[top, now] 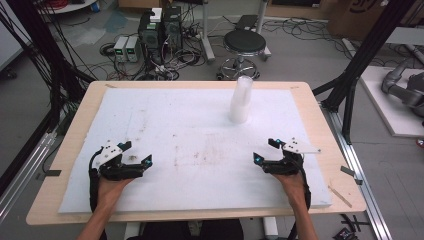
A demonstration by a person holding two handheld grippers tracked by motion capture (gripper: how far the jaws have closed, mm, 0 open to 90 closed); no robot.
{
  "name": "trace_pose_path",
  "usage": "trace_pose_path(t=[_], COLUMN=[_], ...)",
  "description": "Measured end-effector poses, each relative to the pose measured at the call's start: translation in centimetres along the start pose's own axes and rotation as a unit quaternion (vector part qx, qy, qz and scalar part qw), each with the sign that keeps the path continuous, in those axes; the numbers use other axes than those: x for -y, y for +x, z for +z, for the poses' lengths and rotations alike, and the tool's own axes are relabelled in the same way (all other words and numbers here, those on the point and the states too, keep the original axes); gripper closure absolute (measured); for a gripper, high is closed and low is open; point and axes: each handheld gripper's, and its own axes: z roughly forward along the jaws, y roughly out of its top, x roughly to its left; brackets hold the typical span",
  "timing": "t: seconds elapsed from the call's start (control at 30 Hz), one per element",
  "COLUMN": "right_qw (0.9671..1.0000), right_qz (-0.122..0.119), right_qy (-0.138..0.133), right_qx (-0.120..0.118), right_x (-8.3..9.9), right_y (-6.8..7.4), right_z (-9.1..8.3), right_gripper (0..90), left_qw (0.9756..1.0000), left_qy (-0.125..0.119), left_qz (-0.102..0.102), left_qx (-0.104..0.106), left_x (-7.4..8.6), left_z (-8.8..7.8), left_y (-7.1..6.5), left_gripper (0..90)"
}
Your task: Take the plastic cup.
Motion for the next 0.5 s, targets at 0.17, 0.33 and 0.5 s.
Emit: trace_pose_path(t=[0.17, 0.33, 0.5], right_qw=[0.9998, 0.9999, 0.9999], right_qz=[0.007, -0.011, -0.011], right_qy=[-0.016, -0.012, 0.003], right_qx=[-0.001, -0.002, -0.011], right_x=[-2.0, -5.7, -9.3], right_y=[-0.2, -0.8, -2.2], right_z=[-1.2, -1.8, -2.1], right_gripper=[14.2, 14.1, 14.1], left_qw=[1.0000, 1.0000, 1.0000], left_qy=[0.000, 0.006, 0.007], left_qz=[0.001, -0.002, -0.003], left_qx=[0.002, 0.004, 0.004], left_x=[0.0, -0.1, -0.1], left_z=[0.0, 0.1, 0.2], left_y=[0.0, 0.0, 0.0], left_gripper=[4.6, 4.6, 4.6])
